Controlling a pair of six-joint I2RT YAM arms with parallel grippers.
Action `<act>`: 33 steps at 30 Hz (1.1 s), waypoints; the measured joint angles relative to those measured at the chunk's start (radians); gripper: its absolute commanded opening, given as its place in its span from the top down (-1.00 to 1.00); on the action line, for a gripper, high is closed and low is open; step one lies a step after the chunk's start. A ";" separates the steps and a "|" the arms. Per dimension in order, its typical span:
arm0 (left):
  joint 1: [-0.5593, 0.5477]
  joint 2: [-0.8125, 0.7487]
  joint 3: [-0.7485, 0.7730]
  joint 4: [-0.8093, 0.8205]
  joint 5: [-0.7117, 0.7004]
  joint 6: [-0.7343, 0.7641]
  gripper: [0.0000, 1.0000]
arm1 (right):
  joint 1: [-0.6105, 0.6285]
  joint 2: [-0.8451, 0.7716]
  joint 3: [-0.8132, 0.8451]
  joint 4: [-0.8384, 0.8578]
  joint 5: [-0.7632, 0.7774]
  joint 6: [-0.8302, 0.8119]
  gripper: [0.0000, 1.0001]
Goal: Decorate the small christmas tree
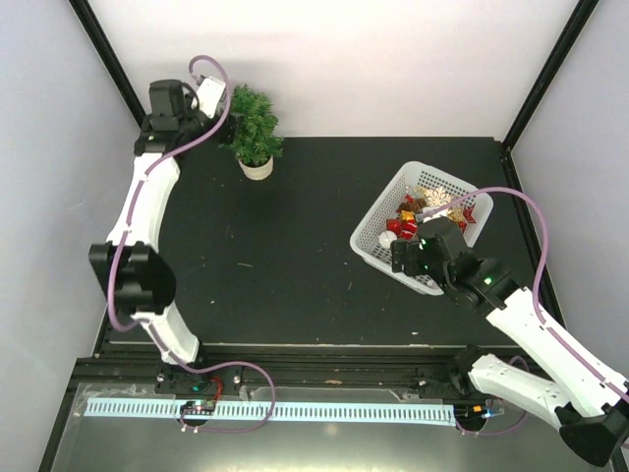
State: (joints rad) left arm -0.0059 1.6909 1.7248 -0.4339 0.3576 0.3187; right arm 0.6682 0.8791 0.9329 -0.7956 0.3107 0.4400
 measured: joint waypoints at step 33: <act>0.011 0.564 0.597 0.137 0.179 -0.207 0.97 | 0.000 0.139 -0.063 0.049 -0.032 0.060 -0.92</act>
State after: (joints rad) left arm 0.0055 2.2547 2.3219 -0.2966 0.5365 0.1116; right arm 0.6682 1.0180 0.8703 -0.7467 0.2783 0.4995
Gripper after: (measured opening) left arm 0.027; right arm 0.961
